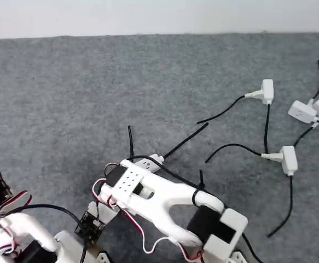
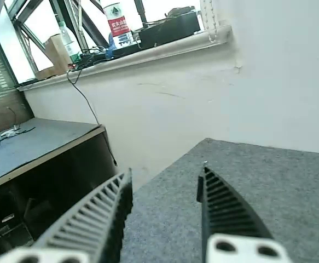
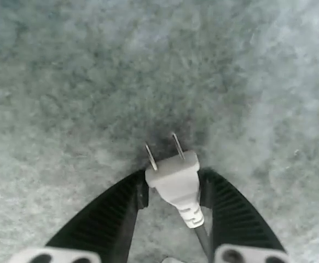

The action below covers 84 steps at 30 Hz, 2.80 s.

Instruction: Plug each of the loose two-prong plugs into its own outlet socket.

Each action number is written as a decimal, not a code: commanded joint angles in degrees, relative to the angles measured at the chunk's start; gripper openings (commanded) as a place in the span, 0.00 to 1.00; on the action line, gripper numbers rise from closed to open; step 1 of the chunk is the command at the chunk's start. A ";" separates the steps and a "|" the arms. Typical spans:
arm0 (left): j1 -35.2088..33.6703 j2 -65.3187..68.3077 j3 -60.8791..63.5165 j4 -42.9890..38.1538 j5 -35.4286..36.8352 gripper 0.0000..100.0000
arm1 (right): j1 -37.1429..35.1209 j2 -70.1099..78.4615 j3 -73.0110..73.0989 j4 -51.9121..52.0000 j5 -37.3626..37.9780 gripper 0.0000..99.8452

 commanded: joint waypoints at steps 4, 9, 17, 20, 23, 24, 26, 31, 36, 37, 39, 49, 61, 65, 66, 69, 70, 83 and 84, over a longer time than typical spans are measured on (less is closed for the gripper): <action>-0.26 0.00 -2.59 0.26 -0.26 0.20 | -0.57 2.77 -2.64 0.57 0.79 0.07; -0.18 0.00 -2.59 0.26 -0.26 0.20 | -0.31 2.95 -2.55 1.98 0.62 0.01; -0.09 0.00 -2.51 0.26 -0.18 0.20 | -0.31 2.33 -8.79 14.55 0.09 0.01; -0.09 0.00 -2.51 0.26 -0.18 0.20 | -0.31 2.33 -13.10 18.51 -3.96 0.01; -0.09 0.00 -2.51 0.18 -0.09 0.20 | -0.13 2.33 -16.70 20.70 -6.68 0.01; -0.09 0.00 -2.51 0.18 0.35 0.20 | 0.04 2.15 -17.49 21.49 -6.68 0.01; -0.09 0.00 -2.51 0.18 1.41 0.20 | 0.22 1.01 -18.90 22.20 -7.03 0.01; -0.09 0.00 -2.59 -0.09 1.85 0.20 | 1.63 -7.60 -22.86 24.66 -9.49 0.01; 4.48 0.00 -2.51 0.88 2.73 0.20 | 2.68 -17.10 -24.79 27.47 -12.66 0.01; 6.42 0.00 -2.51 1.67 2.73 0.20 | 2.86 -19.03 -24.97 28.09 -13.63 0.01; 10.81 0.00 -2.51 3.43 2.55 0.20 | 2.86 -22.90 -25.05 29.41 -15.12 0.01; 31.74 0.00 -3.91 12.04 2.29 0.20 | 2.95 -43.30 -23.91 33.01 -27.43 0.01; 50.20 0.00 -5.76 18.90 0.70 0.20 | 11.30 -59.91 -2.90 27.03 -37.54 0.01; 57.93 0.00 -2.68 19.78 -3.69 0.20 | 11.56 -67.91 3.08 23.52 -41.05 0.01; 59.87 0.00 -2.15 20.31 -4.75 0.20 | 11.47 -69.93 4.75 22.55 -41.23 0.01; 64.44 0.00 -1.71 21.45 -6.42 0.20 | 11.65 -73.98 9.76 18.77 -41.32 0.01; 65.49 -0.09 -2.07 22.07 -6.42 0.20 | 11.74 -74.42 10.90 17.80 -41.32 0.01; 70.95 -0.09 -10.77 31.82 -6.86 0.20 | 14.20 -69.76 12.66 13.76 -40.88 0.01; 71.03 -0.09 -10.95 31.82 -6.86 0.20 | 15.43 -67.82 12.92 12.18 -40.88 0.01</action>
